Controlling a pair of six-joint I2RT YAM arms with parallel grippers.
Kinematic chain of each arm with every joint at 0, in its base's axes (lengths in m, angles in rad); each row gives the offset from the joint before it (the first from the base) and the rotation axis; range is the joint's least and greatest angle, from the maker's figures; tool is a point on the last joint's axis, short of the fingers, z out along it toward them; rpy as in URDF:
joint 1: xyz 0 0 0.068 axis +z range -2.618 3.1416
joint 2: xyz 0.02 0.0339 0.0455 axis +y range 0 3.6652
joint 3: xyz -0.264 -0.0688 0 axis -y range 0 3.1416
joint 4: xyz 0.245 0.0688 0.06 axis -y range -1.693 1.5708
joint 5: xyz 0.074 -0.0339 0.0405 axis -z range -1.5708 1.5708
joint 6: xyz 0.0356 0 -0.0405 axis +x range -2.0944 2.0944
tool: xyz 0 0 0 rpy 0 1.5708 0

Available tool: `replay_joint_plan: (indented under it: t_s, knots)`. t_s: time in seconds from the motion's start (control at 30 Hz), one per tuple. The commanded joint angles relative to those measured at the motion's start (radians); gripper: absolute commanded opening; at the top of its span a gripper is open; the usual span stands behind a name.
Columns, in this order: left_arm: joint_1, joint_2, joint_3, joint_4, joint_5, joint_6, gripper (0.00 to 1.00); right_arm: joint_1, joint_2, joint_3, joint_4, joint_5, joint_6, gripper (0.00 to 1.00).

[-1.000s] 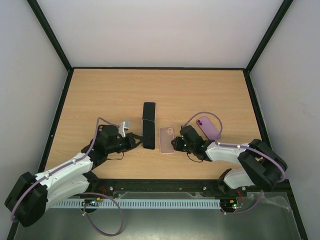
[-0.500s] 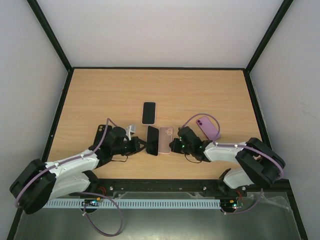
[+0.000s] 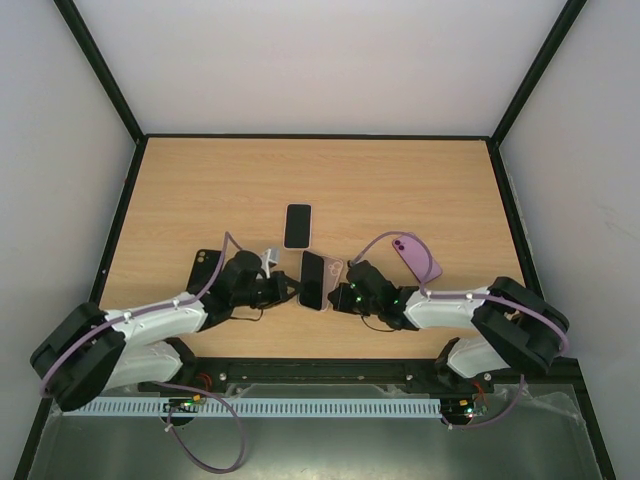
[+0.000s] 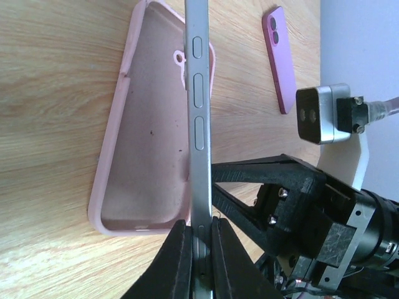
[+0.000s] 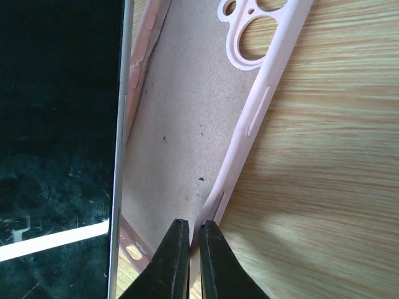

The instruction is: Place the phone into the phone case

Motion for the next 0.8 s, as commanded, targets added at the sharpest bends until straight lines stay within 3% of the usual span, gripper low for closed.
replay_joint_plan:
  t_s: [0.0,0.13,0.37,0.77]
  knots:
    - [-0.005,0.024,0.065,0.027,-0.009,0.040,0.03,0.007,-0.029,-0.018,-0.012,0.050,0.002,0.05]
    - [-0.005,0.076,0.087,0.043,0.030,0.051,0.03,0.007,-0.074,-0.030,-0.032,0.064,-0.003,0.08]
    - [-0.005,0.144,0.115,0.032,0.056,0.075,0.03,0.004,-0.158,-0.022,-0.104,0.166,-0.028,0.29]
    - [-0.003,0.246,0.189,-0.020,0.075,0.158,0.03,-0.091,-0.133,-0.050,-0.017,0.123,-0.051,0.26]
